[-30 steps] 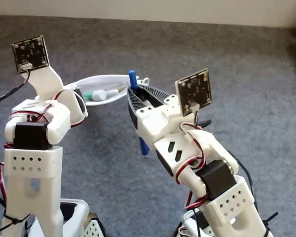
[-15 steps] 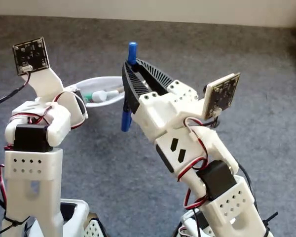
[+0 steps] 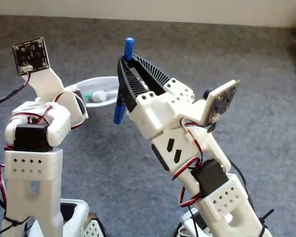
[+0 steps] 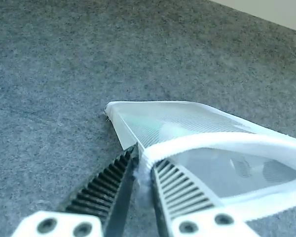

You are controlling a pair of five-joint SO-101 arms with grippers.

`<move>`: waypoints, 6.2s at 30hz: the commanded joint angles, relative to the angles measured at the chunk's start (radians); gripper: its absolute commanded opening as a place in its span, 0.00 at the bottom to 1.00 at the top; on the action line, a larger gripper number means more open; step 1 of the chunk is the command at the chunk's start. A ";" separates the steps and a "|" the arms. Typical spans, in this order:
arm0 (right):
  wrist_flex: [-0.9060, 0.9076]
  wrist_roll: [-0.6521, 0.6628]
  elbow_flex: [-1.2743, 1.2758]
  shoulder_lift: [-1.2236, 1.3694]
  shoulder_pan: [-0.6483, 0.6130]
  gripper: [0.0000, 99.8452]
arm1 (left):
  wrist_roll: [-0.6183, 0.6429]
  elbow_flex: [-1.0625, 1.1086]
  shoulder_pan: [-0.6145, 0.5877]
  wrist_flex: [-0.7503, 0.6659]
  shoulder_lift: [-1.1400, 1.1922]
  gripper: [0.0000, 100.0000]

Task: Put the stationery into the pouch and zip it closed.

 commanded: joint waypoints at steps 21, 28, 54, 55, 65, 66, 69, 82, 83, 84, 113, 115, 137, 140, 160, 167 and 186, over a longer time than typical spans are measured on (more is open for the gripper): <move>-0.897 -0.009 0.191 0.395 0.070 0.00 | -0.008 0.004 0.022 -0.014 -0.001 0.01; -0.915 -0.008 0.225 0.460 0.056 0.00 | -0.009 0.004 0.022 -0.014 -0.001 0.01; -0.216 -0.002 0.352 0.058 -0.110 0.00 | -0.009 0.004 0.022 -0.014 -0.001 0.01; -0.213 -0.002 0.352 0.058 -0.110 0.00 | -0.009 0.004 0.022 -0.014 -0.001 0.01; -0.217 0.143 0.344 0.179 -0.153 0.00 | -0.009 0.004 0.022 -0.014 -0.001 0.01; -0.217 0.146 0.343 0.193 -0.157 0.00 | -0.009 0.004 0.022 -0.014 -0.001 0.01; -0.213 0.146 0.325 0.189 -0.156 0.00 | -0.009 0.004 0.021 -0.014 -0.001 0.01; -0.209 0.146 0.329 0.157 -0.159 0.19 | -0.009 0.004 0.021 -0.014 -0.001 0.01; -0.209 0.146 0.331 0.136 -0.159 0.19 | -0.009 0.004 0.021 -0.014 -0.001 0.01; -0.209 0.146 0.332 0.108 -0.159 0.19 | -0.009 0.004 0.021 -0.014 -0.001 0.01; 0.544 0.222 0.082 -0.114 0.111 0.01 | -0.009 0.013 -0.033 -0.014 -0.001 0.01; 0.559 0.272 0.077 -0.111 0.108 0.01 | -0.009 0.013 -0.033 -0.014 -0.001 0.01; 0.231 0.206 0.312 0.007 0.059 0.21 | -0.009 0.015 -0.033 -0.014 -0.001 0.01; 0.179 0.141 0.312 0.127 0.064 0.21 | -0.009 0.015 -0.033 -0.014 -0.001 0.01; -0.087 0.132 0.274 0.364 0.119 0.19 | -0.009 0.015 -0.033 -0.014 -0.001 0.01; -0.160 0.132 0.282 0.369 0.120 0.12 | -0.009 0.015 -0.033 -0.014 -0.001 0.01; -0.151 0.295 0.283 0.367 0.124 0.00 | -0.009 0.018 -0.033 -0.014 -0.001 0.01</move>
